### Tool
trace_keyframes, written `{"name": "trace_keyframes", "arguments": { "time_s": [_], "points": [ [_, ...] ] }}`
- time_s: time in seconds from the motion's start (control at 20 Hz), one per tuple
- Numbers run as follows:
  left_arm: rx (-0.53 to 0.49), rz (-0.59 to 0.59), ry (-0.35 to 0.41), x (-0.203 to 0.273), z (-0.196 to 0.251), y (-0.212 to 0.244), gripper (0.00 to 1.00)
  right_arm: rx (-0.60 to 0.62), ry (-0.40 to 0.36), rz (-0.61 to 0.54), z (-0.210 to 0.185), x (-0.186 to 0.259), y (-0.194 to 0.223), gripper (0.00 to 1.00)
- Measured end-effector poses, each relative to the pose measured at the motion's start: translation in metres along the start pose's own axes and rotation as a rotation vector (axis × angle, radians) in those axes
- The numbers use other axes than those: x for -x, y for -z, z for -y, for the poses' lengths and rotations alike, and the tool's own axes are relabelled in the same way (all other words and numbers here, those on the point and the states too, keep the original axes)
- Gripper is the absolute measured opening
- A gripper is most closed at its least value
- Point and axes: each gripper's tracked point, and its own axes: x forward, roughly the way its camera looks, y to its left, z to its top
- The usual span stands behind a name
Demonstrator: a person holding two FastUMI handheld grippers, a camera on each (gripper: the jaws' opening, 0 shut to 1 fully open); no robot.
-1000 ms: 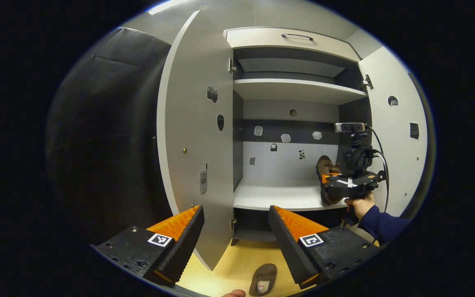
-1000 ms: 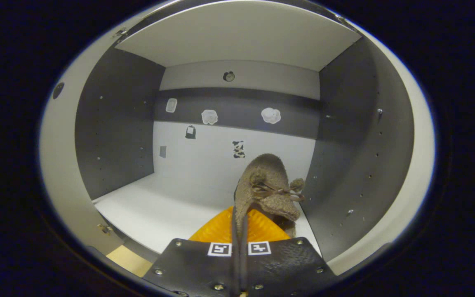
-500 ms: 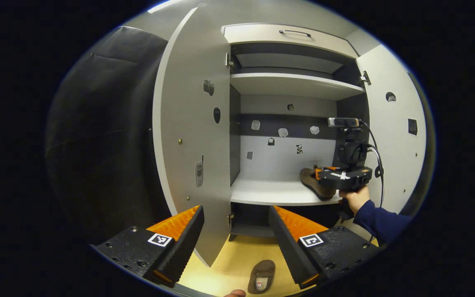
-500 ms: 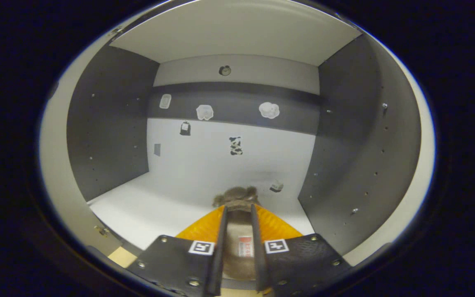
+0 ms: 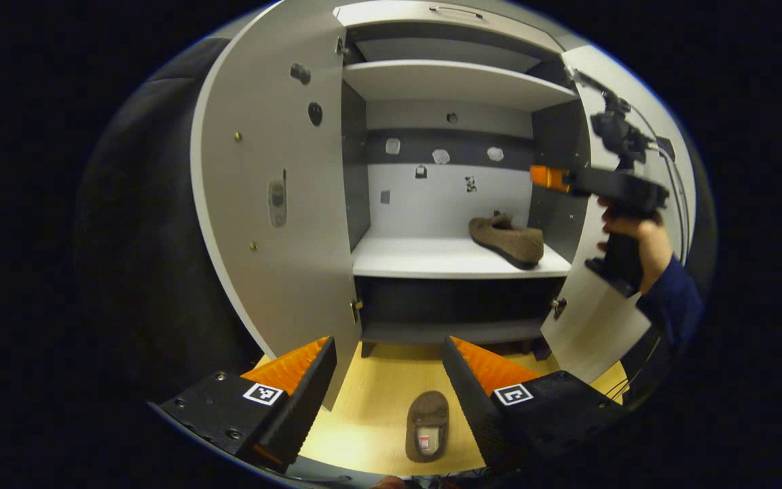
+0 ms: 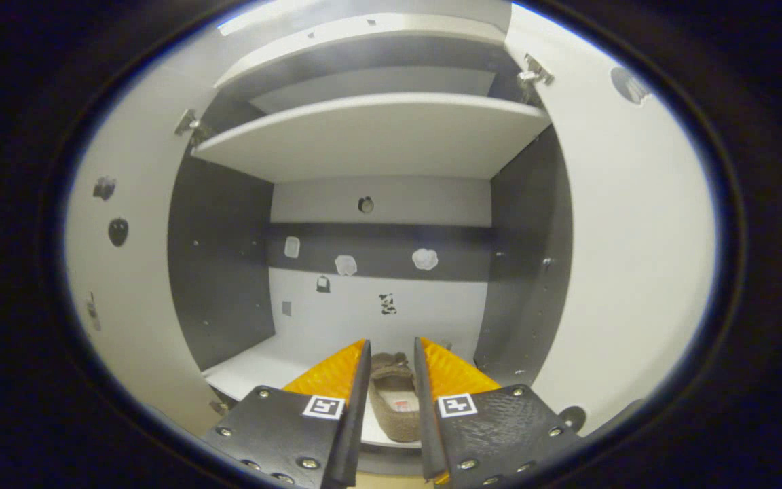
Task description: Grab one shoe with the right hand and put it into the shoe cabinet, grab the other shoe with the left hand and put it into the shoe cabinet; then close the right door with the right hand and the left door with the left hand.
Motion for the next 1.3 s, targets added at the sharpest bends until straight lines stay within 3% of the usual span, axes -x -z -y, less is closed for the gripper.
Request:
{"name": "trace_keyframes", "arguments": {
  "time_s": [0.55, 0.75, 0.95, 1.3],
  "points": [
    [-0.035, -0.302, 0.063, -0.054, 0.008, 0.144, 0.98, -0.021, -0.046, 0.123, -0.007, 0.103, -0.076, 0.36],
    [0.001, -0.42, 0.118, -0.069, 0.006, 0.183, 0.96, -0.02, -0.043, 0.156, -0.002, 0.136, -0.095, 0.36],
    [0.003, -0.5, 0.17, -0.077, 0.01, 0.219, 0.94, 0.012, -0.014, 0.185, 0.007, 0.158, -0.108, 0.36],
    [0.022, -0.623, 0.171, -0.098, 0.011, 0.277, 0.94, 0.012, 0.012, 0.195, 0.019, 0.18, -0.117, 0.36]
  ]
}}
